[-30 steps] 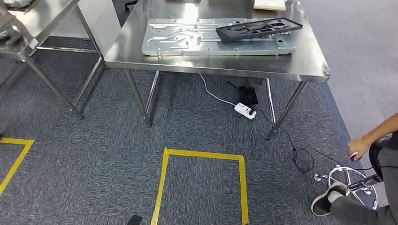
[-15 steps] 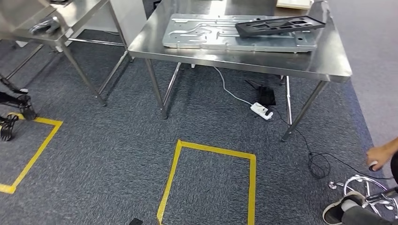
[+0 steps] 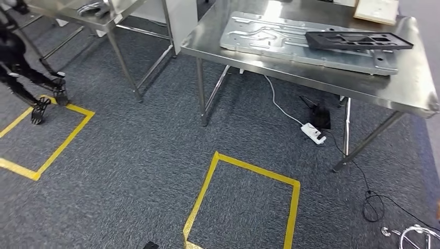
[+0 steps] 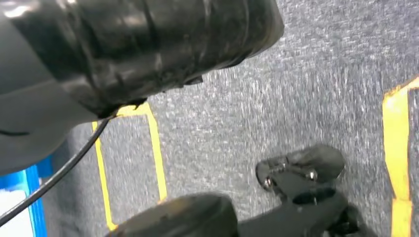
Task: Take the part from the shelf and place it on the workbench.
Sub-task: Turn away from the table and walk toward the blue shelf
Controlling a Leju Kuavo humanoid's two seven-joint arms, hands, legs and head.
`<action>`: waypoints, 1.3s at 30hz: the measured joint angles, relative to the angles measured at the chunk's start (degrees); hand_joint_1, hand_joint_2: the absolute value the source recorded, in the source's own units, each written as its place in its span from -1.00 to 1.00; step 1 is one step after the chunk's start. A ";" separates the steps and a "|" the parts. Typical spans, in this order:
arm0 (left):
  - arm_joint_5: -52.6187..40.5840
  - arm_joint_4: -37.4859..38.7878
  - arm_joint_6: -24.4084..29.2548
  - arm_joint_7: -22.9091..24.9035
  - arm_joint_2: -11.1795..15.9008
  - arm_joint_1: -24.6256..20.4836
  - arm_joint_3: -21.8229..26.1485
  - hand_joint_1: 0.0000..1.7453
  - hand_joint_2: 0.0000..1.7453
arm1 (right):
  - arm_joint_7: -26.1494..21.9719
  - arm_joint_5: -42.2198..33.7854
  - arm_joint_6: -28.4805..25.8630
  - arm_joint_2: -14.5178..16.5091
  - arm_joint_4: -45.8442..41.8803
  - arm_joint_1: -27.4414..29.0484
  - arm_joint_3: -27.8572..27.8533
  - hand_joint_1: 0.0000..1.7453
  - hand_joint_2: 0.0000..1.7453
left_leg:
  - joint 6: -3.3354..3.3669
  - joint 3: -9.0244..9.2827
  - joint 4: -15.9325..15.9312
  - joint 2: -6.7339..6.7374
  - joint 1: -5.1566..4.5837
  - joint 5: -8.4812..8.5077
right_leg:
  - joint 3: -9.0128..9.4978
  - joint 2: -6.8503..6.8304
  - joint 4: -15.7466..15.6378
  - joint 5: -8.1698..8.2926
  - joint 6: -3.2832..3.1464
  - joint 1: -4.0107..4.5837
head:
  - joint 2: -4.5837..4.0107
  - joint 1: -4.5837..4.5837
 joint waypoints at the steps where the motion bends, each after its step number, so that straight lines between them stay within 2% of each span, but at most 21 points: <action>1: -0.04 0.00 -0.04 0.03 -0.10 0.03 -0.13 -1.00 -1.00 | -0.01 -0.09 0.00 0.00 0.03 0.10 0.11 -1.00 -1.00 | 0.00 0.00 0.18 -0.78 0.00 -0.06 | -0.37 0.10 -0.31 1.34 0.01 -0.04 | 0.00 0.01; 4: -0.12 0.00 -0.08 0.03 -0.31 0.01 -0.46 -1.00 -1.00 | -0.05 -0.17 0.00 -0.02 0.11 0.10 0.35 -1.00 -1.00 | -0.30 -0.19 1.07 -2.94 -0.01 -0.42 | 2.82 2.35 -10.15 7.71 -0.12 -0.46 | 0.00 0.00; 6: -0.15 0.00 -0.11 0.04 -0.36 -0.12 -0.60 -1.00 -1.00 | -0.07 -0.18 -0.01 -0.03 0.19 0.05 0.51 -1.00 -1.00 | -0.82 -0.83 1.63 -4.16 0.09 -0.52 | 4.09 4.36 -13.96 8.97 -0.22 -0.63 | 0.00 -0.04; 8: -0.31 0.00 -0.16 0.05 -0.37 -0.11 -0.81 -1.00 -1.00 | -0.08 -0.25 -0.03 -0.03 0.23 0.01 0.60 -1.00 -1.00 | -1.52 -1.42 1.66 -5.39 0.29 -0.24 | 4.15 3.96 -14.27 9.02 -0.60 -0.50 | 0.00 -0.06; 9: -0.50 0.00 -0.19 0.03 -0.38 0.00 -0.96 -1.00 -1.00 | -0.04 -0.31 -0.03 -0.04 0.25 -0.02 0.63 -1.00 -1.00 | -1.84 -1.62 1.81 -5.18 0.36 -0.26 | 4.31 3.30 -14.56 9.20 -0.97 -0.48 | 0.00 -0.07; 11: -0.91 0.00 -0.16 -0.11 -0.39 0.08 -1.21 -1.00 -1.00 | 0.10 -0.43 0.20 -0.15 0.29 -0.03 0.69 -1.00 -1.00 | -2.41 -2.90 4.21 -2.82 0.32 -1.75 | 4.63 1.99 -15.10 9.60 -1.71 -0.63 | 0.00 -0.27; 13: -1.19 0.00 0.08 -0.56 -0.50 -0.05 -1.31 -1.00 -1.00 | 0.33 -0.38 0.88 -0.28 0.35 0.02 0.70 -1.00 -1.00 | -2.99 -6.16 10.85 -0.03 0.53 -5.11 | 4.66 0.51 -15.26 9.69 -2.09 -0.51 | 0.00 -0.45; 15: -1.33 0.00 0.57 -1.31 -0.67 -0.14 -1.45 -1.00 -1.00 | 0.66 -0.03 1.80 -0.35 0.45 0.08 0.86 -1.00 -1.00 | -3.46 -9.33 17.01 0.70 0.94 -7.04 | 4.65 -1.18 -15.24 9.60 -2.20 -0.38 | 0.00 -0.45; 16: -1.41 0.00 0.90 -1.66 -0.73 -0.12 -1.53 -1.00 -1.00 | 0.81 0.26 2.19 -0.37 0.50 0.07 1.00 -1.00 -1.00 | -3.61 -9.60 17.43 0.89 1.10 -6.52 | 4.67 -1.96 -15.24 9.53 -2.19 -0.36 | 0.00 -0.46; 17: -1.47 0.00 1.28 -1.87 -0.76 -0.09 -1.60 -1.00 -1.00 | 0.91 0.57 2.48 -0.38 0.53 0.05 1.20 -1.00 -1.00 | -3.69 -8.68 15.52 1.23 1.23 -5.03 | 4.75 -2.66 -15.23 9.45 -2.12 -0.36 | 0.00 -0.47; 19: -1.60 0.00 2.22 -1.63 -0.82 -0.16 -1.68 -1.00 -1.00 | 1.07 1.07 3.01 -0.41 0.55 -0.04 1.62 -1.00 -1.00 | -3.58 -4.60 7.57 3.59 1.11 -1.54 | 5.04 -3.86 -15.22 9.20 -1.77 -0.26 | 0.00 -0.49; 21: -1.47 0.00 3.42 -0.87 -0.97 -0.41 -1.76 -1.00 -1.00 | 1.31 1.51 3.56 -0.51 0.56 -0.08 2.04 -1.00 -1.00 | -3.06 -1.86 2.15 5.48 0.63 -0.10 | 5.30 -4.93 -15.21 8.89 -1.17 -0.01 | 0.00 -0.42; 22: -1.27 0.00 4.12 -0.68 -1.05 -0.47 -1.80 -1.00 -1.00 | 1.54 1.82 3.72 -0.56 0.57 -0.12 2.26 -1.00 -1.00 | -2.79 -1.64 1.44 5.56 0.35 -0.21 | 5.41 -5.48 -15.25 8.79 -0.85 0.08 | 0.00 -0.40; 24: -0.95 0.00 5.47 -1.17 -1.13 -0.26 -1.81 -1.00 -1.00 | 2.18 2.69 3.59 -0.57 0.56 -0.29 2.82 -1.00 -1.00 | -2.10 -1.71 1.13 4.21 0.27 0.07 | 5.66 -6.43 -15.40 8.59 -0.17 0.05 | 0.00 -0.41; 26: -1.17 0.00 6.46 -1.94 -1.28 -0.04 -1.82 -1.00 -1.00 | 2.58 3.63 3.14 -0.51 0.54 -0.45 3.47 -1.00 -1.00 | -1.37 -1.39 0.48 3.06 0.43 0.48 | 5.16 -4.94 -13.68 7.10 0.40 -0.17 | 0.00 -0.28; 28: -2.04 0.00 6.92 -2.24 -1.52 -0.13 -1.97 -1.00 -1.00 | 2.20 4.45 2.88 -0.46 0.54 -0.45 4.05 -1.00 -1.00 | -0.80 -1.23 0.16 1.86 0.52 0.79 | 2.31 -1.69 -7.18 3.48 0.60 -0.34 | 0.00 -0.01; 30: -3.18 0.00 7.04 -2.36 -1.74 -0.28 -2.31 -1.00 -1.00 | 1.25 5.14 2.76 -0.43 0.54 -0.23 4.61 -1.00 -1.00 | -0.49 -1.34 0.21 0.34 0.45 0.89 | -1.41 -0.08 0.27 0.67 0.64 -0.33 | 0.00 0.12; 31: -3.72 0.00 7.05 -2.41 -1.83 -0.27 -2.50 -1.00 -1.00 | 0.74 5.46 2.72 -0.41 0.54 -0.10 4.89 -1.00 -1.00 | -0.46 -1.34 0.25 -0.51 0.43 0.89 | -2.28 0.12 1.65 0.82 0.65 -0.36 | 0.00 0.12; 34: -5.06 0.00 7.12 -2.25 -1.95 -0.19 -3.05 -1.00 -1.00 | -0.28 6.08 2.66 -0.35 0.54 -0.03 5.51 -1.00 -1.00 | -0.52 -1.25 0.47 -2.63 0.46 0.86 | -0.61 0.37 -3.12 5.09 0.63 -0.59 | 0.00 0.10; 37: -5.29 0.00 7.18 -2.14 -1.96 -0.20 -3.18 -1.00 -1.00 | -0.39 6.14 2.67 -0.35 0.54 -0.07 5.61 -1.00 -1.00 | -0.56 -1.22 0.53 -3.01 0.47 0.84 | 0.27 0.50 -5.13 6.28 0.61 -0.67 | 0.00 0.10; 39: -5.62 0.00 8.12 -1.63 -2.14 -0.21 -3.73 -1.00 -1.00 | -0.55 6.63 3.78 -0.21 0.55 -0.18 6.42 -1.00 -1.00 | -1.63 -2.04 0.99 -5.07 0.64 0.91 | 2.31 2.12 -9.97 7.78 -0.07 -0.78 | 0.00 0.10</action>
